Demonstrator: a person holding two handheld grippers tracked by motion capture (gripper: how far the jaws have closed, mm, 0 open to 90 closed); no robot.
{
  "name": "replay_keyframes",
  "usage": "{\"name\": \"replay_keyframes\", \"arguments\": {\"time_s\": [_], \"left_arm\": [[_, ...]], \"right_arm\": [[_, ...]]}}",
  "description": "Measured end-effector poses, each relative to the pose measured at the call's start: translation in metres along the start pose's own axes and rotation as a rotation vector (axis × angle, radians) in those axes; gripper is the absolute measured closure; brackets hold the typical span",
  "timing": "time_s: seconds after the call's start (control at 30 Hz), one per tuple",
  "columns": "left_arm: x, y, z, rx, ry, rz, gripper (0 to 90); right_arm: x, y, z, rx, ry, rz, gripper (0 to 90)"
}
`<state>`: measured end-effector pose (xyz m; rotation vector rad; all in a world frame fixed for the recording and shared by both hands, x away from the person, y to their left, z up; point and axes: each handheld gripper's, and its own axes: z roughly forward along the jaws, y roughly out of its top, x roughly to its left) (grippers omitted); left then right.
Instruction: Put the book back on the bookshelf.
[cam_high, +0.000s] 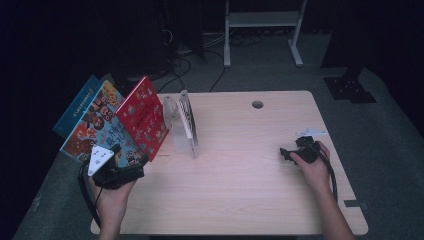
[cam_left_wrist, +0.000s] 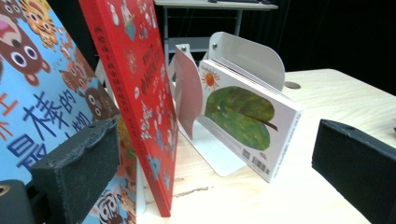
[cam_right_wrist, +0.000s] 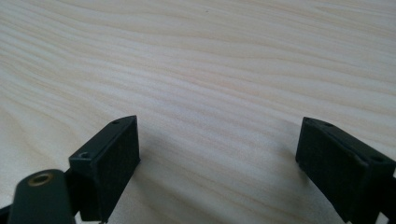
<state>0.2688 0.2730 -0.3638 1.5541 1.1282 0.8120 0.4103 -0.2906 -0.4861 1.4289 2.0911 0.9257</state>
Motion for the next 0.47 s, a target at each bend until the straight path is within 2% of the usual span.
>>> {"name": "replay_keyframes", "arguments": {"time_s": [0.47], "left_arm": [[-0.0052, -0.0007, -0.0006, -0.005, -0.025, -0.004, 0.4]], "right_arm": [[0.0, 0.0, 0.0001, 0.0, 0.0, 0.0, 12.5]]}}
